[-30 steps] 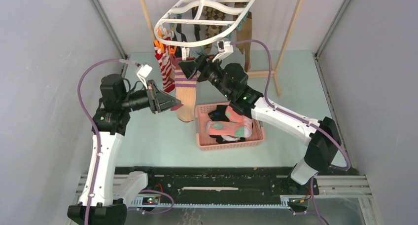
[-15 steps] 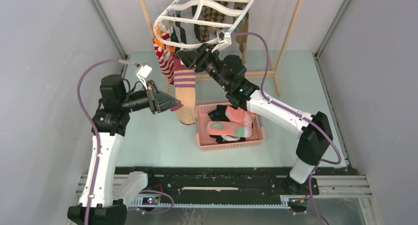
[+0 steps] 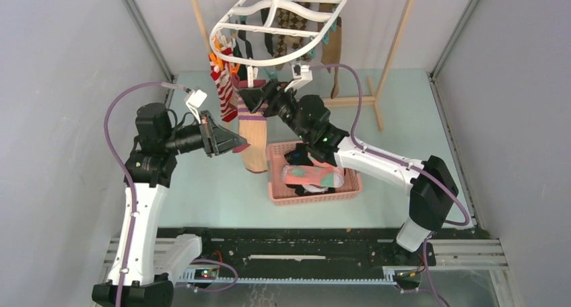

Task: Remove the socks clipped to the hanger
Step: Remove the sock from the hanger.

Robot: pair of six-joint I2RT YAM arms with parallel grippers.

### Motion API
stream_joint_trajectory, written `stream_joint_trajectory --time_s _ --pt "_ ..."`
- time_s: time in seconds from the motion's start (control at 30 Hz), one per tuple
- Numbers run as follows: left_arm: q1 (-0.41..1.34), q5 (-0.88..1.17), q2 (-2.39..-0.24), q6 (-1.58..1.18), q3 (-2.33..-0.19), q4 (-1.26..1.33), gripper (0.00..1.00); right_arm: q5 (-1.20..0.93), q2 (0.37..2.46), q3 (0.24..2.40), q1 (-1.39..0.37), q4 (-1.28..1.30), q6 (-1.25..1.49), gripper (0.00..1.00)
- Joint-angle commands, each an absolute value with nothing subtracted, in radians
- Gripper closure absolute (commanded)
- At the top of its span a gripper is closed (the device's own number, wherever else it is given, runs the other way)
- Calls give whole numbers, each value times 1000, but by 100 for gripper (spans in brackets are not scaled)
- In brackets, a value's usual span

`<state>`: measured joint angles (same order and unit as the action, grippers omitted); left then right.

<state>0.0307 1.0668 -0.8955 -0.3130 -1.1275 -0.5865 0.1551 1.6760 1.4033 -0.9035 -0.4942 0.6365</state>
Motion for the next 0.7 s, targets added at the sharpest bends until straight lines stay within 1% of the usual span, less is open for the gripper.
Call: stream_joint_trajectory --time_s 0.0,0.2,0.5,0.67 --pt "38 1062 -878 -286 -1121 -591 100 256 1615 1390 -943 -621 553 22" --pt "38 1059 -872 -282 -1126 -599 100 276 1646 1403 -939 -703 554 26" --pt "38 1057 -870 -268 -1131 -616 100 247 1692 1472 -897 -668 609 32" --pt "38 1056 -867 -269 -1132 -615 100 223 1707 1490 -883 -659 633 38"
